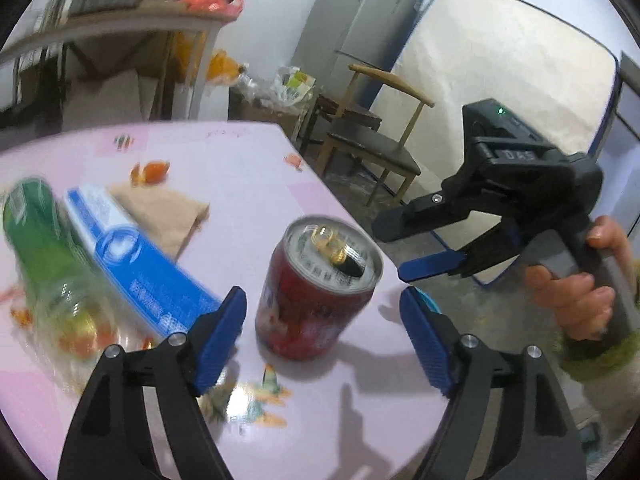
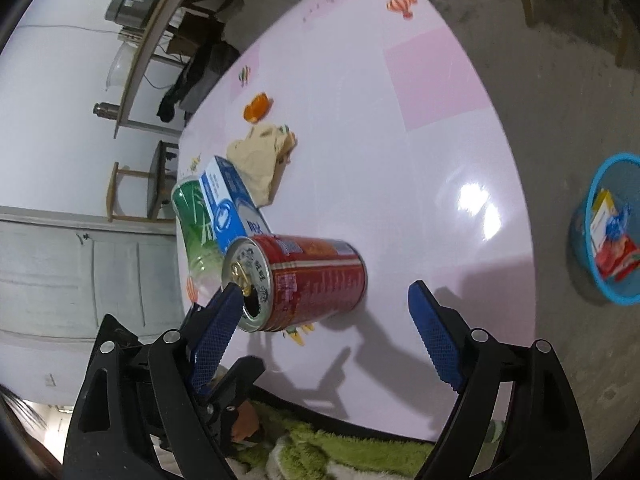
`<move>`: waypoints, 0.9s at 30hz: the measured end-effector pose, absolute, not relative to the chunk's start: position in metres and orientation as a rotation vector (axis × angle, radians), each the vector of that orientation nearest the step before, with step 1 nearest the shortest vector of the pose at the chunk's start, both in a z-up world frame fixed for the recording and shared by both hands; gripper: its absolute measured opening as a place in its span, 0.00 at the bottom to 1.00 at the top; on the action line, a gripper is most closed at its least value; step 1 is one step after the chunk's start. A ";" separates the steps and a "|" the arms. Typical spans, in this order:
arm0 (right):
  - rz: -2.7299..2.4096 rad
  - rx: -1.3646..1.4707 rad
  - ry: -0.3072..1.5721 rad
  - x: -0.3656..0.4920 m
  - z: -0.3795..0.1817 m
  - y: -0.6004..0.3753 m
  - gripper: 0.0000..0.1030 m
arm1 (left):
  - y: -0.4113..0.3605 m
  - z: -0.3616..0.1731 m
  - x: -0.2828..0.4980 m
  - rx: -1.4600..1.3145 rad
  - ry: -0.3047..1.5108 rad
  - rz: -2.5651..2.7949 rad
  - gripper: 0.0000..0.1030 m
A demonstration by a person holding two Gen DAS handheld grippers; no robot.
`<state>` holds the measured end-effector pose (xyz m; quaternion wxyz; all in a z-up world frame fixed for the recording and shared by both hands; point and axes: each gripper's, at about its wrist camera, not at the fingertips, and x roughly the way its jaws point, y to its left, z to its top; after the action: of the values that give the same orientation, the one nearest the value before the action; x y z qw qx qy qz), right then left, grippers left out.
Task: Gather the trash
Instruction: 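Open the right tool and pull it away from the can, then grasp the orange peel with the right tool while the left tool holds the can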
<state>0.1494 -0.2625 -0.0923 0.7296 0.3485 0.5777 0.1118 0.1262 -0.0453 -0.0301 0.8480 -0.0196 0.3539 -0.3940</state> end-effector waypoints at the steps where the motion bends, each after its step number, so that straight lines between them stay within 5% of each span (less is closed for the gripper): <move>1: 0.244 0.762 1.260 0.149 -0.091 -0.264 0.78 | -0.049 -0.030 0.129 -0.020 0.736 -0.820 0.75; 9: 0.312 0.586 1.074 0.166 -0.048 -0.264 0.78 | -0.080 -0.046 0.146 0.119 0.733 -0.724 0.74; 12: 0.390 0.501 1.008 0.197 -0.031 -0.254 0.79 | -0.080 -0.051 0.148 0.105 0.755 -0.728 0.66; 21: 0.518 0.214 1.098 0.344 -0.055 -0.168 0.79 | -0.071 -0.050 0.136 0.095 0.742 -0.723 0.65; 27: 0.436 0.244 1.269 0.407 -0.119 -0.141 0.55 | -0.066 -0.049 0.128 0.090 0.736 -0.740 0.64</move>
<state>0.4066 -0.1413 -0.1188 0.7762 0.1130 0.5866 0.2016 0.1285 -0.0662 -0.0492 0.8660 0.0428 0.3512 -0.3534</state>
